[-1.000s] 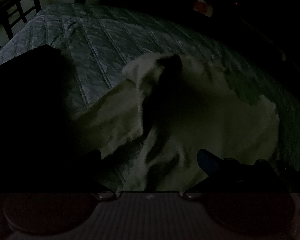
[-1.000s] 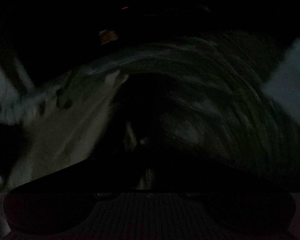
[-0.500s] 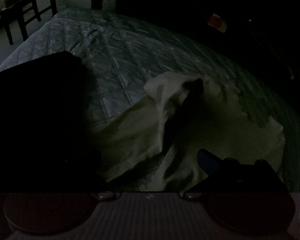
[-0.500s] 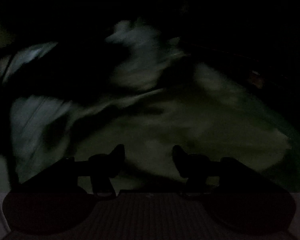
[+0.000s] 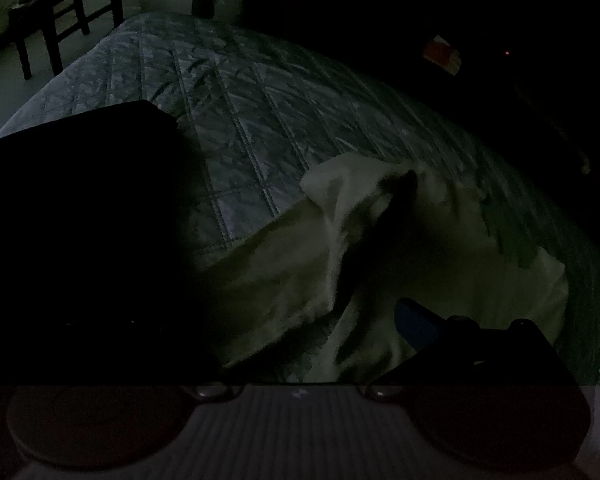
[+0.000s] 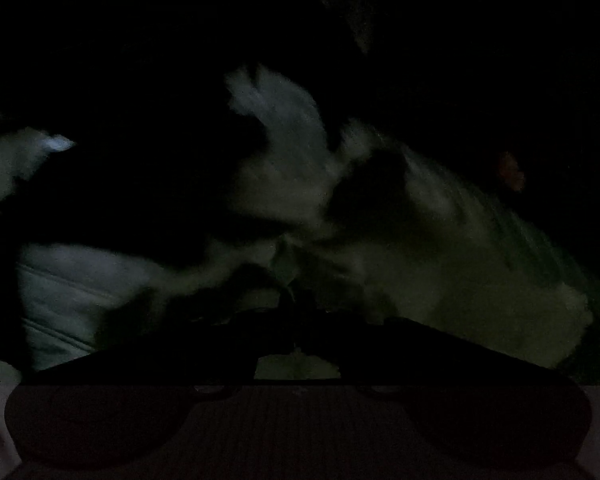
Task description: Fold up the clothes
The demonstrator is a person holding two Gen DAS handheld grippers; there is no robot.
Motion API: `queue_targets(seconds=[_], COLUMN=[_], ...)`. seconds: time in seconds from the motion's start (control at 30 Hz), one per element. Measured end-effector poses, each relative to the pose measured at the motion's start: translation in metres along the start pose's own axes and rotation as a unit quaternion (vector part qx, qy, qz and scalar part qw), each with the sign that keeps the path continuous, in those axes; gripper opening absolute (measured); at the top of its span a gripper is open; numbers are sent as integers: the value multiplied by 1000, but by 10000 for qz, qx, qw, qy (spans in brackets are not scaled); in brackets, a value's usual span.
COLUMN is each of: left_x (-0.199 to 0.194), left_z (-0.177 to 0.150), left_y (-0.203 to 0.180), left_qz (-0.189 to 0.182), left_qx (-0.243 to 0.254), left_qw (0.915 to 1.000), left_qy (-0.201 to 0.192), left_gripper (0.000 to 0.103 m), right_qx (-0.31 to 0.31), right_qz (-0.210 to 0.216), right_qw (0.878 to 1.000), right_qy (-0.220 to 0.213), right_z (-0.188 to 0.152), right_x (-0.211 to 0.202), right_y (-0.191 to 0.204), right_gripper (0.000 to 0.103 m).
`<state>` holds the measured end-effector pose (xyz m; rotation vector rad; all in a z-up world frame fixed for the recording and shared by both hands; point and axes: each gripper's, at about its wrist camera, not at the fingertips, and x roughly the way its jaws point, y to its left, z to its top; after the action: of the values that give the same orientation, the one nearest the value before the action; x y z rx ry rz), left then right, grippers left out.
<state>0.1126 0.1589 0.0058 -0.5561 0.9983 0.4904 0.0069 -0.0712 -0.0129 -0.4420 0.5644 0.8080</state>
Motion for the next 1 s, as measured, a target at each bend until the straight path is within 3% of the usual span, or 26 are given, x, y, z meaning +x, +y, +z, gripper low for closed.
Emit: queue_targets(seconds=[0.1, 0.17, 0.2, 0.27, 0.3, 0.4, 0.5, 0.67, 0.8, 1.0], left_x=[-4, -7, -9, -14, -16, -24, -29, -40, -37, -39], left_z=[3, 6, 9, 14, 17, 25, 33, 40, 42, 38], left_y=[6, 12, 17, 27, 33, 58, 83, 115, 129, 133], left_qz=[106, 199, 237, 323, 386, 533, 688, 967, 985, 788], left_qx=[-109, -200, -263, -433, -556, -1037, -1496, -1911, -1865, -1919], left_qw=[9998, 9994, 9991, 9980, 9969, 9917, 9844, 9737, 9757, 9768], left_qy=[-103, -197, -243, -332, -390, -533, -624, -772, -601, -531], left_gripper=[102, 102, 102, 102, 102, 102, 102, 102, 102, 102], right_qx=[-71, 50, 101, 364, 505, 674, -107, -1027, -2291, -3166], right_qz=[324, 896, 1087, 1100, 1007, 555, 377, 598, 496, 269], right_qw=[9979, 9899, 9875, 9910, 9927, 9962, 9991, 9929, 9719, 9480], right_qy=[552, 1097, 1138, 666, 435, -56, -168, -73, 217, 184], right_z=[-4, -11, -12, -3, 3, 28, 51, 73, 67, 61], right_x=[10, 21, 20, 6, 1, 2, 25, 73, 107, 133], right_y=[9, 7, 6, -4, -11, -32, -26, 1, 33, 54], right_gripper=[14, 31, 38, 63, 66, 67, 66, 66, 66, 68])
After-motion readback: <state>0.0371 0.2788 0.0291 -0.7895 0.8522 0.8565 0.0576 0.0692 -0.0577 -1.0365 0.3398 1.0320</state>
